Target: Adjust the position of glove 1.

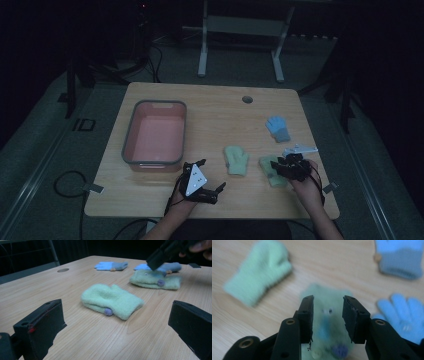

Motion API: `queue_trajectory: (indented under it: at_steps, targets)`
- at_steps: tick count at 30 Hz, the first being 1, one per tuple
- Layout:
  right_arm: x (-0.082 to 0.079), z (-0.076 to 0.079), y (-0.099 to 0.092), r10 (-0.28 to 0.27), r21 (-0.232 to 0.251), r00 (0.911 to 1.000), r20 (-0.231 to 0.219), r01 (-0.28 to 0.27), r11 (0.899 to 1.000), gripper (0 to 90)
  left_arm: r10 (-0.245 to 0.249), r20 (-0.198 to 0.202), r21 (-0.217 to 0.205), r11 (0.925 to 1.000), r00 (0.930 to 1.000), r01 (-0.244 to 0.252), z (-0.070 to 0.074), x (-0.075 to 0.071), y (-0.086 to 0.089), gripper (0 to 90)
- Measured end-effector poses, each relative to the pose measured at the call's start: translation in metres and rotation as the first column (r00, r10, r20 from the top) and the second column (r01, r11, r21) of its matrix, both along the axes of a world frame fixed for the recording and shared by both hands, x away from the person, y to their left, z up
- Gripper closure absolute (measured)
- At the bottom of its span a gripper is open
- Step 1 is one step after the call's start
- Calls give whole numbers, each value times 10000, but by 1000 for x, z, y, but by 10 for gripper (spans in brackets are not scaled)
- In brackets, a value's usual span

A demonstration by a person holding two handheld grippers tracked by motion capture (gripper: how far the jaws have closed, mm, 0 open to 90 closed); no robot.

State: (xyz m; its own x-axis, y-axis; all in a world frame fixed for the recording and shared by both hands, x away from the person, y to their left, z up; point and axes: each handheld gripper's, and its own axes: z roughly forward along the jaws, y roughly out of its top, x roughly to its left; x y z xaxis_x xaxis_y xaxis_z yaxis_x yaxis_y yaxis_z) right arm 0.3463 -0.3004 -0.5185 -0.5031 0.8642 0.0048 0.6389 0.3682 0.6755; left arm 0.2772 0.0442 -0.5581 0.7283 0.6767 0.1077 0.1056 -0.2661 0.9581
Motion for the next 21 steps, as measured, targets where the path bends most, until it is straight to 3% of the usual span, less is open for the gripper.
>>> queue_trajectory:
  at_steps: [3,7,9,12,15,21]
  targets:
    - [-1,-14,-1,-89,-446,9998,-205,80,9990,588,5,2,-4,10000,10000,-5,0,0,0,0]
    - [-4,-21,-5,-263,-89,9996,-138,262,9996,605,33,15,-18,10000,10000,-33,0,0,0,1]
    - [-4,-22,-4,-221,-57,9997,-69,220,9997,649,29,6,-21,10000,10000,-29,0,0,0,1]
    - [-6,-22,0,-133,-29,9999,-90,133,9999,787,37,-1,-34,10000,10000,-37,0,0,0,0]
    - [-7,-19,3,-227,-34,9997,-65,226,9997,825,36,-3,-34,10000,10000,-36,0,0,0,1]
    - [-8,5,12,-802,761,9960,381,772,9941,832,60,-26,-66,10000,10000,-61,0,0,0,1]
